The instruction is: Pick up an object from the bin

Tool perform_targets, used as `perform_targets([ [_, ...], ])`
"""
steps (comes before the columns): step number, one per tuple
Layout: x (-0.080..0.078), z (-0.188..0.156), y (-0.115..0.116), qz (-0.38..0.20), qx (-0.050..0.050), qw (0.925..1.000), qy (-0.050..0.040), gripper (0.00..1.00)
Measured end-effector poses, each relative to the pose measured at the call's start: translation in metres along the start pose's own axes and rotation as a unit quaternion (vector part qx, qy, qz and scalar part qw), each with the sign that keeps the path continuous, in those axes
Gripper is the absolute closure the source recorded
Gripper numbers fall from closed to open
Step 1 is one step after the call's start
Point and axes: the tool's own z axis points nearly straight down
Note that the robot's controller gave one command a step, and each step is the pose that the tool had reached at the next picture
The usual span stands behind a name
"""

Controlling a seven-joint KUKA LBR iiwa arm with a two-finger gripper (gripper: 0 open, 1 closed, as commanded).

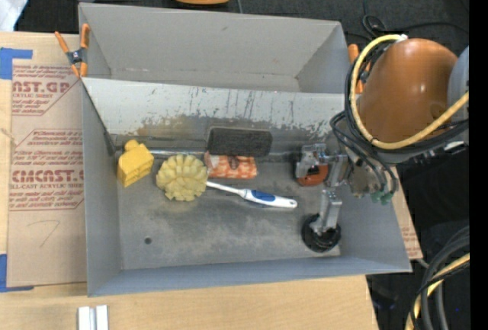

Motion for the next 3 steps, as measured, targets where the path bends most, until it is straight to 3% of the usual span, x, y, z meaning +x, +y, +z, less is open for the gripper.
perform_targets([
  [2,-0.0048,0.0015,0.0009,0.018,0.0,0.9998,-0.0003,0.0],
  [3,-0.0079,-0.0062,-0.003,0.061,-0.001,0.9981,0.0011,0.0],
])
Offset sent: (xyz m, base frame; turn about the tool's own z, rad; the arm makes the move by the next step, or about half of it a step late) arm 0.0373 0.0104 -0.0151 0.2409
